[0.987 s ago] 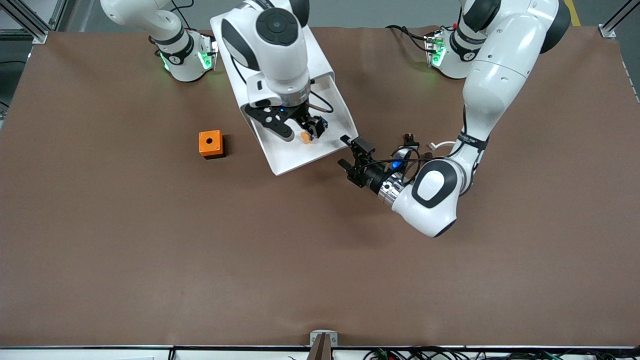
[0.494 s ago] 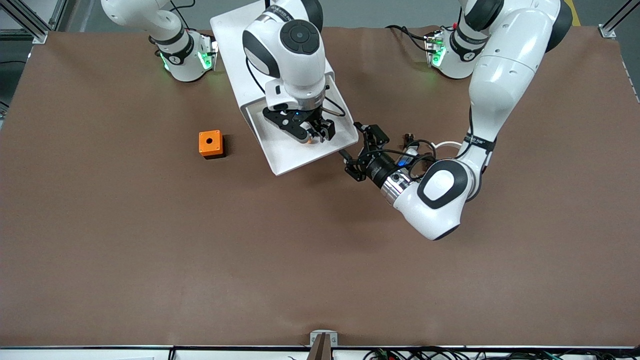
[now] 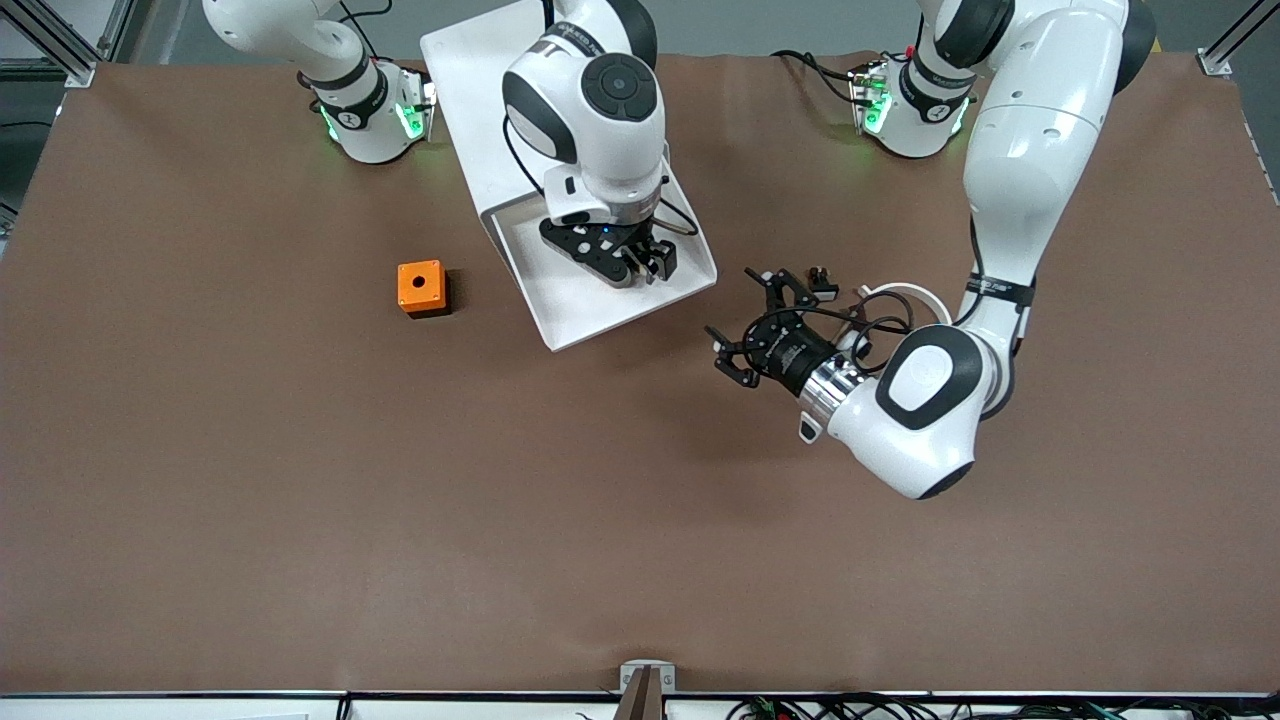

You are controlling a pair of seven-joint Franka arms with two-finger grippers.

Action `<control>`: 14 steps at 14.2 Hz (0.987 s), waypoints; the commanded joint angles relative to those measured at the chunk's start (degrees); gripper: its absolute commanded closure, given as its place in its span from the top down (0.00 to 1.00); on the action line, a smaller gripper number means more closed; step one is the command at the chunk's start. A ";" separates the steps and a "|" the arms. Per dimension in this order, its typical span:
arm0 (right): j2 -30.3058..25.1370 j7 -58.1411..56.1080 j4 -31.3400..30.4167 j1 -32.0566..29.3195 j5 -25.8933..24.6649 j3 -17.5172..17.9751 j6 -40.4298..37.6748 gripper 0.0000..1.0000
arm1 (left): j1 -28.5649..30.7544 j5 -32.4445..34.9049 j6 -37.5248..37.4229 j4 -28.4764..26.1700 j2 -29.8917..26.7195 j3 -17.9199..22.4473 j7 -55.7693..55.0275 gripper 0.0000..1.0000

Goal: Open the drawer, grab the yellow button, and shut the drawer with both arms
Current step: 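Lift the orange button out with the right gripper while the left gripper releases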

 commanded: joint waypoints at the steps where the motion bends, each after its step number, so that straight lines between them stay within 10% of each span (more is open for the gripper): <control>1: 0.24 0.33 0.64 0.82 -1.38 -0.55 -0.16 1.00 | -1.47 7.55 4.86 -0.03 -4.47 0.46 9.57 1.00; 3: 0.24 0.06 0.73 0.82 -1.20 -0.55 -0.60 0.66 | -1.47 11.34 11.00 -0.12 -6.67 0.46 14.24 1.00; 5: 0.24 0.15 0.73 0.73 -1.11 -0.55 -0.69 0.03 | -1.47 15.12 15.41 -0.12 -7.64 0.37 18.19 1.00; 14: -0.64 -5.72 4.14 -3.21 -0.32 -0.82 -5.40 0.00 | -5.42 32.88 30.88 -0.82 -9.23 -0.16 24.37 1.00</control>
